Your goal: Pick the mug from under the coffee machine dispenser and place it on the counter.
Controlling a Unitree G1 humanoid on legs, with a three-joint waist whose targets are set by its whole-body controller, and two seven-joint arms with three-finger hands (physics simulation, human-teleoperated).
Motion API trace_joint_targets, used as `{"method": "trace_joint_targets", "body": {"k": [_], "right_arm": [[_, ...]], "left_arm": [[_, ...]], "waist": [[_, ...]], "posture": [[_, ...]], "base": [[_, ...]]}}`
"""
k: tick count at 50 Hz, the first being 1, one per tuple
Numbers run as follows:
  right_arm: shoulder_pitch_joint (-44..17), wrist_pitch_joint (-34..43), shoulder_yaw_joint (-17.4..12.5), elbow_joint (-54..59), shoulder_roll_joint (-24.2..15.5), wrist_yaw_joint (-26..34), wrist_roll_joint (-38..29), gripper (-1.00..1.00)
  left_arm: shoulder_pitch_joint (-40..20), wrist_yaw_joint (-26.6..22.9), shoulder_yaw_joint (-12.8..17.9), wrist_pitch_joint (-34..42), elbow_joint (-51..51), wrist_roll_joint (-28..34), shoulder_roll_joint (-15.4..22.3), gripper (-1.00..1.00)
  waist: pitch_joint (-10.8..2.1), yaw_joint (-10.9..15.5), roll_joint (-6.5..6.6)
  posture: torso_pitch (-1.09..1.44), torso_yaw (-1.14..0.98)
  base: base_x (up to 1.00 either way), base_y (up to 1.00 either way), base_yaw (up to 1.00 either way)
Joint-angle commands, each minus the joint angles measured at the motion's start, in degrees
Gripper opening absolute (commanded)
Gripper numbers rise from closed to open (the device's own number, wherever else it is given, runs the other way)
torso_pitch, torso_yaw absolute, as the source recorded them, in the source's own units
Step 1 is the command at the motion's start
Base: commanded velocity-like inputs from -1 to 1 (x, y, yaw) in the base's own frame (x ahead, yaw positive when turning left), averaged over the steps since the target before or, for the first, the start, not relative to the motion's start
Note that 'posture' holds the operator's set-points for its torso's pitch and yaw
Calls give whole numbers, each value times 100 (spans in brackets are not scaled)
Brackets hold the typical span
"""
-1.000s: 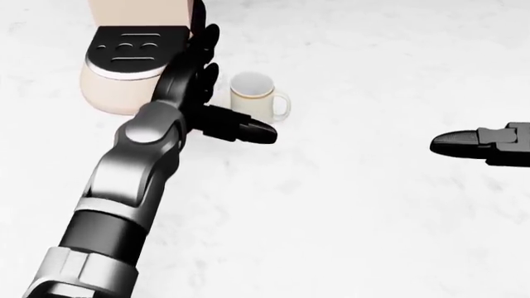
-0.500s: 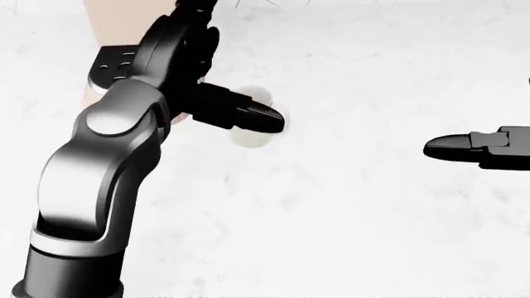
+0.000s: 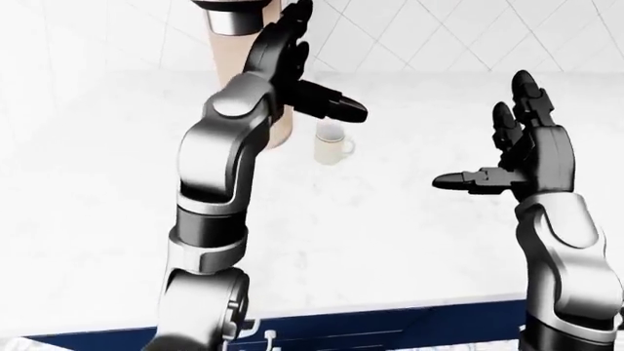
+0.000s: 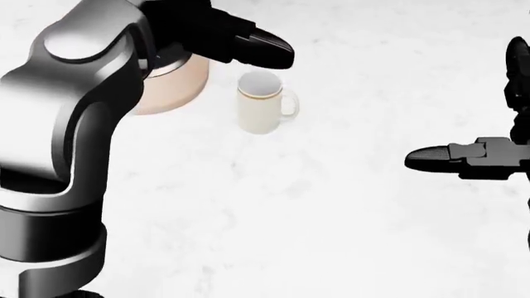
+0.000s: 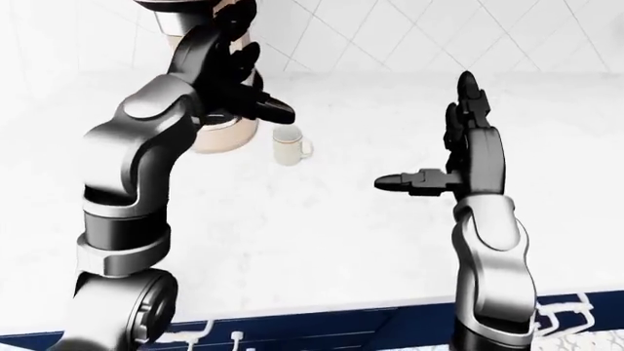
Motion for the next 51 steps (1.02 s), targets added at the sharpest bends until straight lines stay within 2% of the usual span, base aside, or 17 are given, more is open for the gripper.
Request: {"method": "trace_joint_targets", "body": {"k": [1, 12, 21, 24, 27, 31, 51], "right_arm": [[-115, -202, -44, -215, -53, -22, -26, 100], [152, -310, 282, -391, 331, -25, -213, 100], [89, -114, 272, -588, 376, 44, -247, 100], [218, -290, 418, -515, 495, 34, -326, 100], [71, -71, 276, -612, 395, 67, -262, 100], [101, -29, 318, -721, 418, 61, -269, 100], [43, 15, 254, -706, 340, 86, -268, 100]], "left_arm": [[-220, -4, 28, 15, -255, -17, 37, 100], [-482, -7, 106, 521, -600, -202, 156, 100], [-854, 53, 194, 601, -660, -365, 256, 100], [-1045, 144, 335, 402, -575, -516, 301, 100], [-1205, 254, 386, 19, -410, -644, 449, 100], [-1420, 371, 423, -441, -214, -807, 674, 100], [-2396, 623, 705, -1014, 605, -1277, 1638, 100]], "waist": [[-153, -2, -24], [-147, -5, 0], [-127, -8, 19], [-120, -12, 18], [-120, -17, 8], [-103, -12, 20], [-52, -26, 51]], "posture": [[0, 0], [0, 0], [0, 0], [0, 0], [0, 0], [0, 0], [0, 0]], "base": [[0, 0, 0], [0, 0, 0], [0, 0, 0], [0, 0, 0], [0, 0, 0], [0, 0, 0], [0, 0, 0]]}}
